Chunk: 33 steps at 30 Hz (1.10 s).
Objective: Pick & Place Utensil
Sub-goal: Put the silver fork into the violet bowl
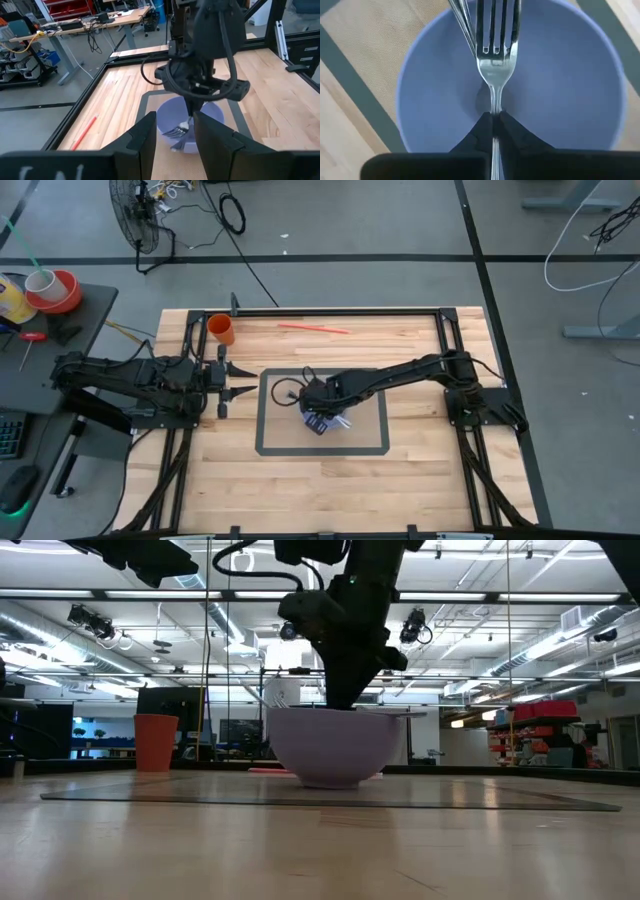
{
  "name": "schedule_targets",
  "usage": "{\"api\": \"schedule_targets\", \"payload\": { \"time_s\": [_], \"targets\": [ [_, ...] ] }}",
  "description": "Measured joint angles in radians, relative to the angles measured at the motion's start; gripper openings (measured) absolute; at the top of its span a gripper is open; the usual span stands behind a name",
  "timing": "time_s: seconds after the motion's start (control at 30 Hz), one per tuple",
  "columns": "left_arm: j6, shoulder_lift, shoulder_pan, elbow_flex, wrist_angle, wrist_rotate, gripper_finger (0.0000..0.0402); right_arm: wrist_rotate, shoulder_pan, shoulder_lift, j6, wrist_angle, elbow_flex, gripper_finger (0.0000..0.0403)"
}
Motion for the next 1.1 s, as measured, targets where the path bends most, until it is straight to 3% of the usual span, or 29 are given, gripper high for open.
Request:
{"api": "schedule_targets", "payload": {
  "time_s": [0.3, 0.6, 1.1],
  "targets": [
    [0.000, 0.000, 0.000, 0.000, 0.000, 0.000, 0.0135, -0.012, -0.011, 0.001, 0.032, -0.009, 0.000, 0.0012],
    [0.000, 0.000, 0.000, 0.000, 0.000, 0.000, 0.0135, -0.134, -0.033, 0.001, 0.048, -0.108, 0.000, 0.0013],
    [0.000, 0.000, 0.000, 0.000, 0.000, 0.000, 0.0135, -0.139, -0.053, 0.015, 0.004, -0.102, 0.000, 0.0013]
  ]
}}
